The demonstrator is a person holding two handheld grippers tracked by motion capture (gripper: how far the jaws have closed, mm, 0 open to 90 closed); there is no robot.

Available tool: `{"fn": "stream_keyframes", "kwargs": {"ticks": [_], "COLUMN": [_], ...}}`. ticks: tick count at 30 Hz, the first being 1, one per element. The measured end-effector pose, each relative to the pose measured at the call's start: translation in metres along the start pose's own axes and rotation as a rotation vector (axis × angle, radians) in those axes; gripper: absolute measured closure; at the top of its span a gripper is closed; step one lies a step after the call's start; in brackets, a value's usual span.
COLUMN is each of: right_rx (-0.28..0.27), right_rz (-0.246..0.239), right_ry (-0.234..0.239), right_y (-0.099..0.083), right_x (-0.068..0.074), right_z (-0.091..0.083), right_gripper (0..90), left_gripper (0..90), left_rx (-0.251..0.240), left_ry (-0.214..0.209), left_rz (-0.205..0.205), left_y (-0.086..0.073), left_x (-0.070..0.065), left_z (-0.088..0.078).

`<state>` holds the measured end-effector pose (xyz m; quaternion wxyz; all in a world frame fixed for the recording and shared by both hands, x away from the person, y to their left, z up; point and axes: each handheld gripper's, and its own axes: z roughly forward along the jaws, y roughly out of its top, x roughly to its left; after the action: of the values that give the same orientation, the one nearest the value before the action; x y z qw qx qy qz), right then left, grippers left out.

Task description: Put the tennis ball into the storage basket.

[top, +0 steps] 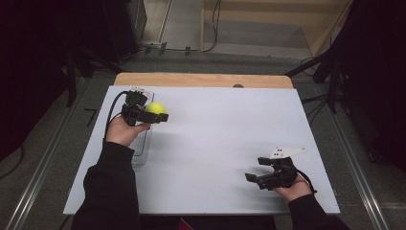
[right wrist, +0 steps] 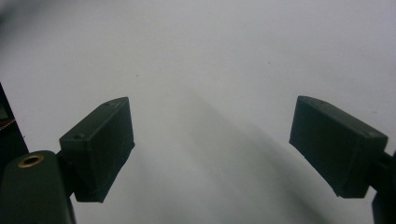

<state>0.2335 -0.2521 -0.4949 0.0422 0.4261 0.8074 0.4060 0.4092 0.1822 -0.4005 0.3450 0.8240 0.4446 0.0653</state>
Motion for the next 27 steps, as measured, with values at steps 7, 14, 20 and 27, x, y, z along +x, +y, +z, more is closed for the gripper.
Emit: {"fn": "stream_keyframes", "kwargs": {"ticks": [7,14,20,27], "right_rx": [0.000,-0.002,-0.002,-0.004], "right_rz": [-0.002,-0.003,-0.003,-0.005], "right_ry": [-0.001,0.001,-0.001,0.001], "right_y": [0.000,0.000,0.000,0.000], "right_x": [0.000,0.001,0.001,0.001], "right_z": [0.000,0.000,0.000,0.000], "right_gripper": [11.9,11.9,11.9,11.9], "left_gripper": [26.1,26.1,26.1,26.0], "left_rx": [-0.015,-0.017,-0.026,-0.044], "left_ry": [0.022,0.043,0.058,0.072], "left_rz": [-0.016,-0.021,-0.042,-0.065], "left_y": [-0.002,-0.004,-0.006,-0.008], "left_x": [0.008,0.013,0.020,0.028], "left_z": [-0.005,-0.008,-0.014,-0.020]}}
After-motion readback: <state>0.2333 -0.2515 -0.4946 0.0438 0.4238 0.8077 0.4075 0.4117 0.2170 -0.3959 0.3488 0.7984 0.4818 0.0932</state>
